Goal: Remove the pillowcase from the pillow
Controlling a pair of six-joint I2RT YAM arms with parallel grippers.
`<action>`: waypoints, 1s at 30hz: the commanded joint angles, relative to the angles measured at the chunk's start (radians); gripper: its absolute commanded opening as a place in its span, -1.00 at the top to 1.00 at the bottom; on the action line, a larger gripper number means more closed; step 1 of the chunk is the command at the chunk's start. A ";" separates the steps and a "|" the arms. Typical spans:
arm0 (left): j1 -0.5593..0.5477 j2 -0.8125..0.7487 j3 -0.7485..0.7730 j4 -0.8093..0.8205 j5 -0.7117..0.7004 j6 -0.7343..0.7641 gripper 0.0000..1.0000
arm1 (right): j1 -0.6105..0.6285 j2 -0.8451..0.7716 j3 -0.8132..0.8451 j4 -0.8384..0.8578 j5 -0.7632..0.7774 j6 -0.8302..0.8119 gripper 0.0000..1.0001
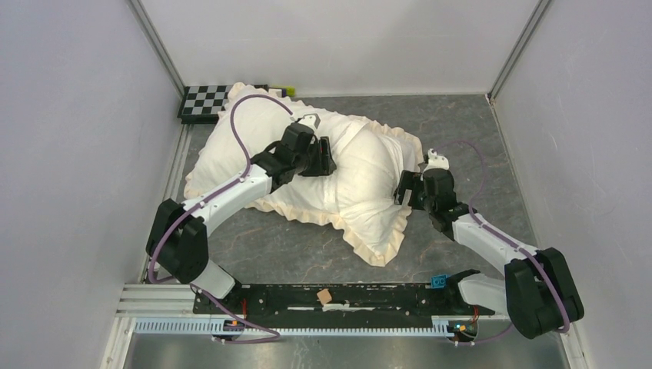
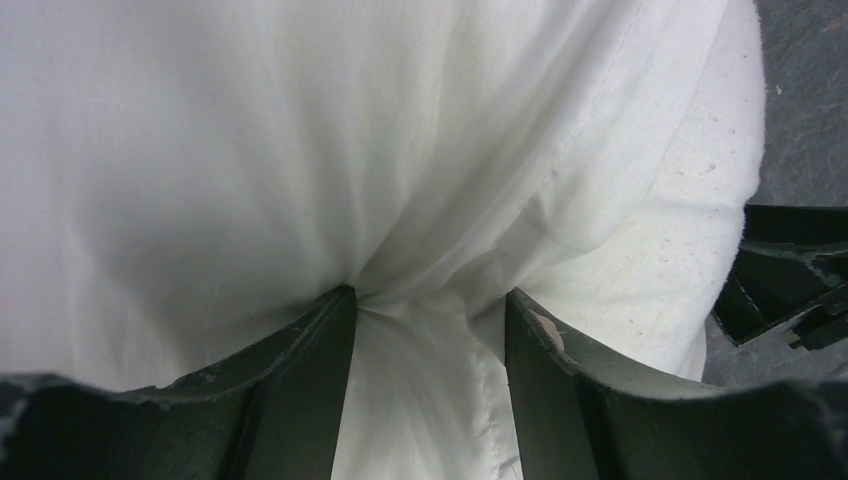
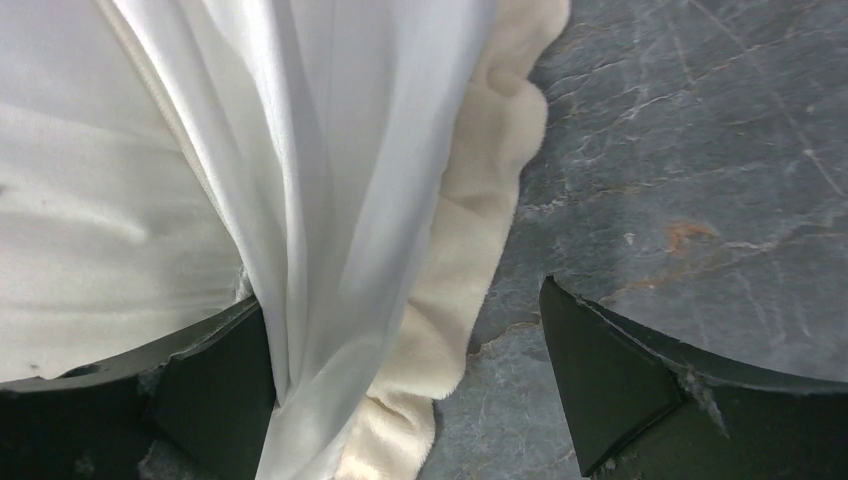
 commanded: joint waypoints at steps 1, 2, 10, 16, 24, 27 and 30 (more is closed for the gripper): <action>0.009 -0.068 0.000 -0.080 0.047 0.034 -0.29 | -0.017 -0.002 -0.074 0.041 -0.110 -0.105 -0.96; 0.008 -0.094 0.006 -0.096 0.073 0.034 -0.30 | -0.017 0.004 -0.071 0.040 -0.118 -0.115 -0.95; -0.029 -0.358 -0.027 -0.113 0.121 0.012 -0.55 | -0.012 -0.090 -0.178 0.244 -0.395 -0.163 -0.49; -0.248 -0.346 0.085 -0.184 0.002 0.052 -0.59 | 0.072 -0.069 -0.172 0.256 -0.430 -0.140 -0.42; -0.341 -0.204 0.112 -0.213 -0.149 0.065 -0.68 | 0.147 -0.148 -0.271 0.317 -0.376 -0.081 -0.47; -0.380 -0.145 0.127 -0.224 -0.182 0.139 -0.71 | 0.147 -0.176 -0.293 0.305 -0.341 -0.095 -0.50; -0.423 -0.074 0.183 -0.278 -0.243 0.199 -0.76 | 0.147 -0.182 -0.296 0.300 -0.326 -0.101 -0.51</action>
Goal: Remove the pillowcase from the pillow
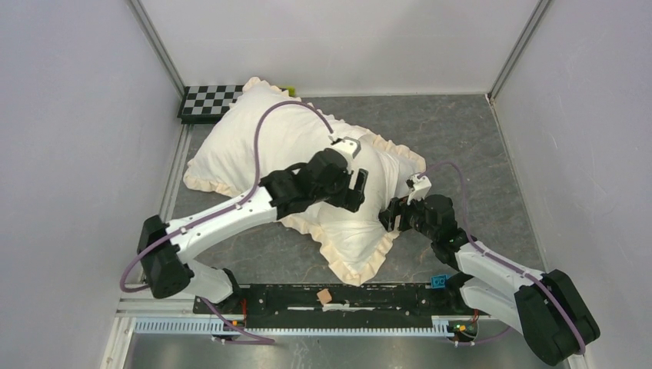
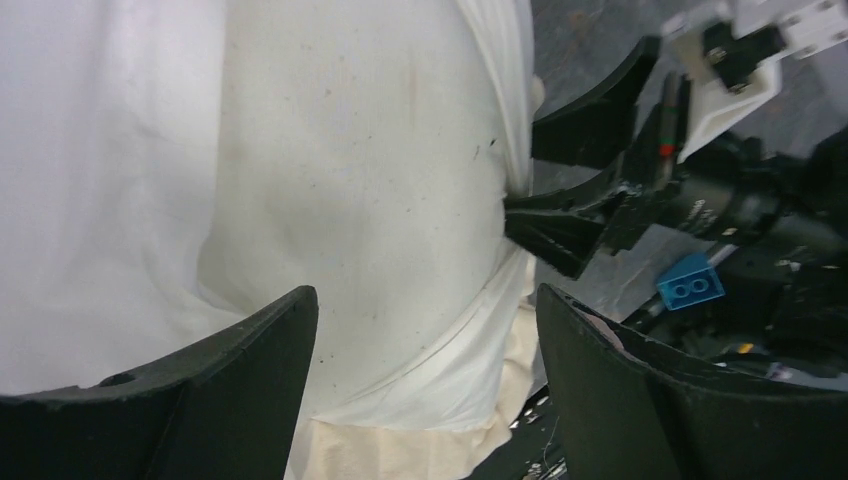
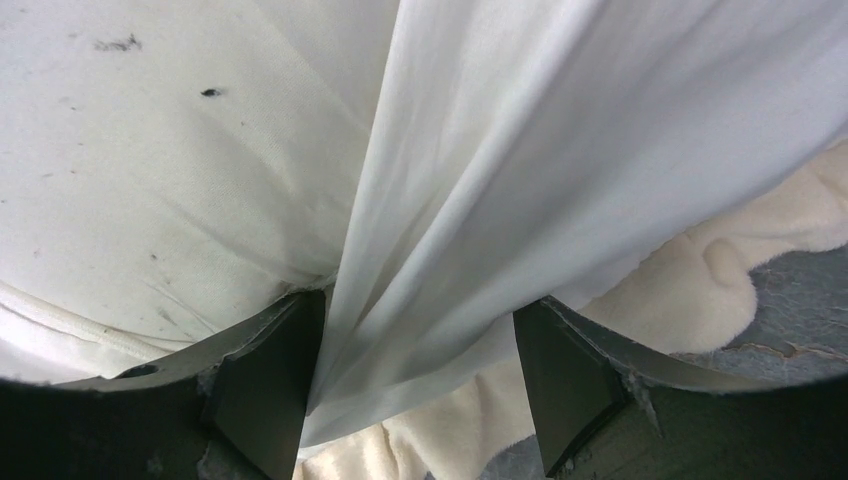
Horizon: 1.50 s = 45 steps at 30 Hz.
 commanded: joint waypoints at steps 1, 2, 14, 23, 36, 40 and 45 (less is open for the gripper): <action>-0.065 0.090 0.114 -0.080 -0.122 0.137 -0.78 | 0.011 -0.011 -0.026 -0.024 0.012 -0.011 -0.51; -0.065 0.105 0.133 -0.095 -0.140 0.132 -0.81 | 0.011 -0.013 -0.026 -0.024 0.018 -0.009 -0.51; -0.059 0.329 0.335 -0.192 -0.242 0.053 -1.00 | 0.011 -0.040 -0.029 -0.009 0.027 0.001 -0.52; -0.058 0.462 0.288 -0.308 -0.364 -0.054 -0.95 | 0.011 -0.099 -0.050 -0.015 0.063 0.006 -0.53; 0.061 0.235 0.113 -0.164 -0.268 -0.012 0.89 | 0.011 -0.031 -0.022 -0.015 0.114 -0.004 -0.56; 0.143 0.162 0.141 -0.152 -0.147 0.013 0.95 | 0.007 0.041 0.017 -0.085 0.180 -0.013 -0.60; 0.214 0.085 0.173 -0.152 -0.083 0.027 0.95 | 0.005 0.065 0.002 -0.073 0.177 -0.008 -0.62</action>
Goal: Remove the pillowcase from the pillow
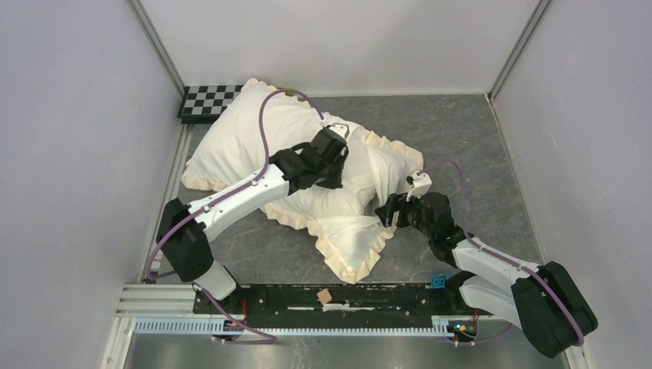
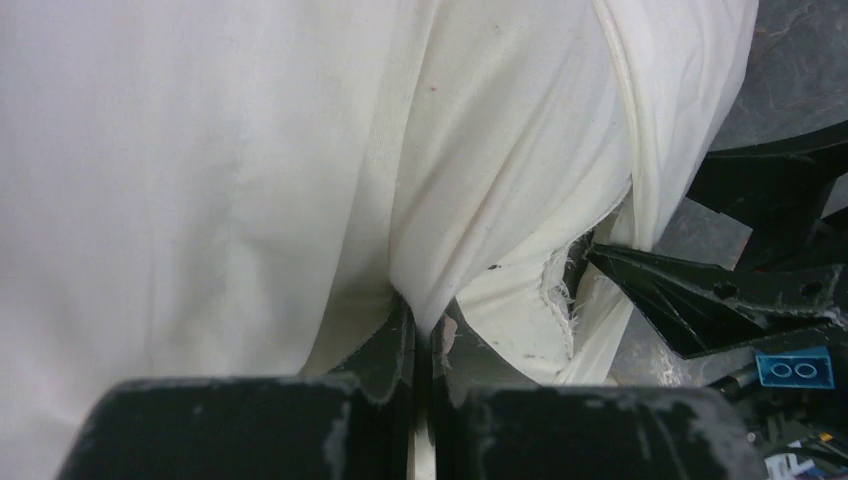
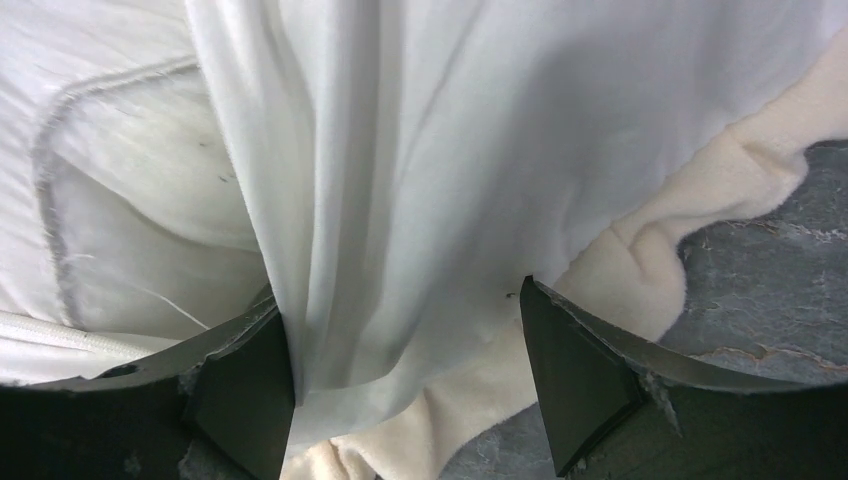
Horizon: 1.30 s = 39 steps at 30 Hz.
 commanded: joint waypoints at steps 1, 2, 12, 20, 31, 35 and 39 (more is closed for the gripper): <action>0.096 -0.133 0.052 -0.047 -0.029 0.054 0.95 | -0.006 0.018 -0.022 -0.089 0.064 -0.026 -0.63; 0.104 -0.151 0.057 -0.047 -0.021 0.053 0.95 | -0.007 0.018 -0.022 -0.086 0.064 -0.024 -0.64; 0.135 -0.235 0.174 -0.049 0.059 0.028 0.95 | -0.007 0.042 -0.026 -0.056 0.012 -0.010 -0.68; 0.141 -0.250 0.216 -0.052 0.057 0.004 0.95 | -0.006 0.051 -0.037 -0.091 0.040 -0.004 -0.82; 0.148 -0.243 0.298 -0.071 0.091 0.029 0.94 | -0.006 0.110 -0.034 -0.073 0.018 0.013 -0.86; 0.148 -0.231 0.229 -0.070 0.094 0.061 0.91 | -0.006 0.080 -0.014 -0.080 -0.004 0.002 -0.85; 0.144 -0.198 0.148 -0.054 0.134 0.066 0.91 | -0.006 0.008 -0.004 -0.074 -0.062 -0.034 -0.86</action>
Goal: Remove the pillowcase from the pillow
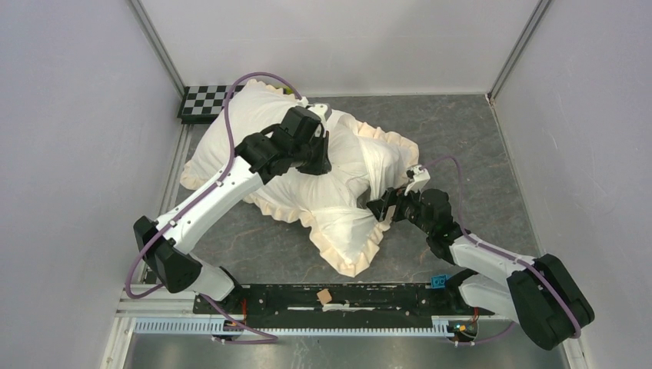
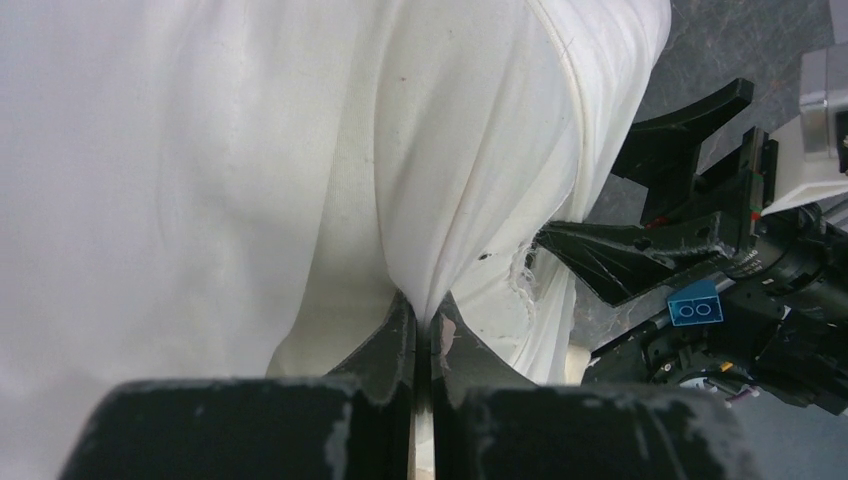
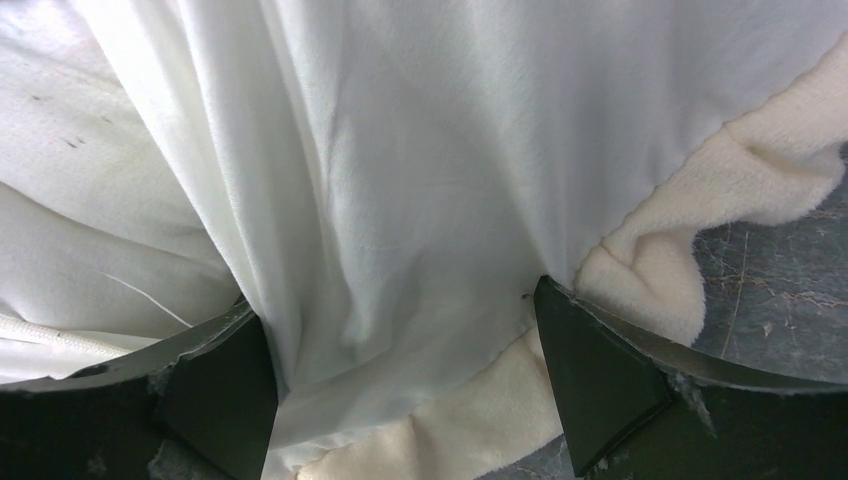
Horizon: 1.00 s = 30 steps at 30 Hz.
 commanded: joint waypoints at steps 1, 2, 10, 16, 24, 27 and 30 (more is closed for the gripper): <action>0.029 -0.062 -0.031 0.169 -0.022 0.034 0.91 | -0.012 -0.048 -0.026 -0.183 -0.051 -0.129 -0.87; 0.025 -0.058 -0.058 0.195 -0.015 0.025 0.91 | -0.009 -0.067 -0.032 -0.152 -0.113 -0.134 -0.88; -0.021 0.045 -0.048 0.298 0.006 -0.009 0.94 | 0.130 -0.090 0.023 -0.177 -0.151 -0.086 -0.96; -0.027 0.094 0.028 0.269 -0.044 0.022 0.94 | 0.214 -0.048 -0.027 -0.091 -0.180 -0.026 -0.95; -0.025 0.186 0.062 0.262 -0.064 0.041 0.95 | 0.442 -0.053 0.052 -0.172 -0.072 -0.119 -0.95; -0.018 0.227 0.088 0.264 -0.085 0.042 0.95 | 0.507 -0.032 0.090 -0.237 -0.001 -0.161 -0.96; 0.012 0.258 0.135 0.259 -0.058 0.022 0.95 | 0.557 0.017 0.100 -0.263 0.057 -0.182 -0.96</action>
